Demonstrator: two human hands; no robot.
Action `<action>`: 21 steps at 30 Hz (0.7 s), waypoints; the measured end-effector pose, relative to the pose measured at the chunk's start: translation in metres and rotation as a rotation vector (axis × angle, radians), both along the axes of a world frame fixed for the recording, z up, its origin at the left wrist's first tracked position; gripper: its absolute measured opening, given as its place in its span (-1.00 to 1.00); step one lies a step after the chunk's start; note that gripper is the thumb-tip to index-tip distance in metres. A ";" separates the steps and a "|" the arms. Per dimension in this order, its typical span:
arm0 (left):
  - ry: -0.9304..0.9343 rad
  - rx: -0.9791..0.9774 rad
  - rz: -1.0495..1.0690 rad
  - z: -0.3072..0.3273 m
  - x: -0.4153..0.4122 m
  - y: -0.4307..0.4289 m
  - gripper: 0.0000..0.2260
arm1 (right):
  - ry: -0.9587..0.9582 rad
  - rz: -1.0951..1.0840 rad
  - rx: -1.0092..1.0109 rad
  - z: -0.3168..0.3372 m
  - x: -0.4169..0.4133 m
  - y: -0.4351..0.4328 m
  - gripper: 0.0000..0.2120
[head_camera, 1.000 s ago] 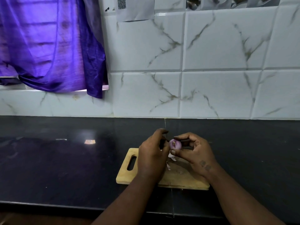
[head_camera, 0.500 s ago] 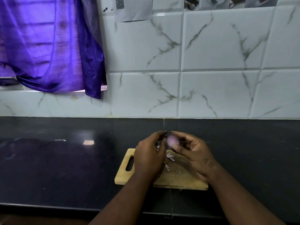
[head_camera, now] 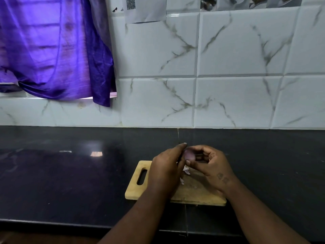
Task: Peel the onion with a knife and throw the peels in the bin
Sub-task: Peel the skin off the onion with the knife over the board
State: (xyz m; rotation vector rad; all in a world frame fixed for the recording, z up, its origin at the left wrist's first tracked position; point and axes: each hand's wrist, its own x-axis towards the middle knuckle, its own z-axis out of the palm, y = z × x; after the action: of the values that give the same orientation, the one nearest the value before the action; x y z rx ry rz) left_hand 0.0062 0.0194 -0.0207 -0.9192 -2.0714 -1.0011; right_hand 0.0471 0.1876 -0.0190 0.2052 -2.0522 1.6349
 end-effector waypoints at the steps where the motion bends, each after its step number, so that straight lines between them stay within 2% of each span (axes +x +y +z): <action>1: 0.015 -0.003 0.004 0.000 0.001 0.000 -0.56 | 0.005 0.006 -0.008 0.000 0.000 -0.001 -0.63; 8: -0.016 0.104 0.027 -0.002 0.001 0.003 -0.57 | -0.001 0.046 -0.059 -0.001 0.000 0.000 -0.55; 15: -0.281 0.350 0.082 0.001 -0.010 -0.004 -0.62 | -0.007 0.174 -0.124 -0.004 0.000 0.000 -0.52; 21: -0.370 0.298 0.216 -0.002 -0.013 -0.003 -0.66 | 0.039 0.182 -0.247 0.000 0.000 -0.002 -0.56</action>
State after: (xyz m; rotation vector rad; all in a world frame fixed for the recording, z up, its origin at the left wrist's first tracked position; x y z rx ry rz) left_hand -0.0068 0.0163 -0.0232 -0.3697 -2.1758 -1.3931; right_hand 0.0476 0.1852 -0.0192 0.3425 -1.8261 1.9605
